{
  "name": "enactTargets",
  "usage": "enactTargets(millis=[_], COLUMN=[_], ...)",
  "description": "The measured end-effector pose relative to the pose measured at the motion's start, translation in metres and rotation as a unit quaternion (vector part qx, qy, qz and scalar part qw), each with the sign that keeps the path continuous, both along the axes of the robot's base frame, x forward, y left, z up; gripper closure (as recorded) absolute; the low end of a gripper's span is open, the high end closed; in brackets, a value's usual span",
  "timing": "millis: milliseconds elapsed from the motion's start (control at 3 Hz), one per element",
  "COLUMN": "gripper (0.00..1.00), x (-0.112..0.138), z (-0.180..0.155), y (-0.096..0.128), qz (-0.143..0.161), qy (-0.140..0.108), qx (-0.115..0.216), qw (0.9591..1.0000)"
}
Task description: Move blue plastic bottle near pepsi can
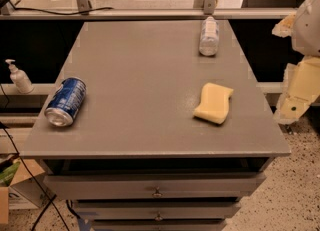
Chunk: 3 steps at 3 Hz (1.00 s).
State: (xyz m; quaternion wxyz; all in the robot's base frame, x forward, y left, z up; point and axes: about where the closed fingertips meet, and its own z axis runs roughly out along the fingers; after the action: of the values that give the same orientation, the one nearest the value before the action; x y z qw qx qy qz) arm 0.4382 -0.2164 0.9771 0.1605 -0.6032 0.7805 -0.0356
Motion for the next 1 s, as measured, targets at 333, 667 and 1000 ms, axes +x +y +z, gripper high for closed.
enactTargets(millis=[333, 667, 1000], gripper=[0.0, 0.0, 0.0], x=[0.0, 0.008, 0.033], z=[0.0, 0.001, 0.006], y=[0.0, 0.0, 0.004], qz=[0.0, 0.0, -0.003], qy=[0.0, -0.02, -0.065], qx=[0.0, 0.019, 0.081], qw=[1.0, 0.9996, 0.9946])
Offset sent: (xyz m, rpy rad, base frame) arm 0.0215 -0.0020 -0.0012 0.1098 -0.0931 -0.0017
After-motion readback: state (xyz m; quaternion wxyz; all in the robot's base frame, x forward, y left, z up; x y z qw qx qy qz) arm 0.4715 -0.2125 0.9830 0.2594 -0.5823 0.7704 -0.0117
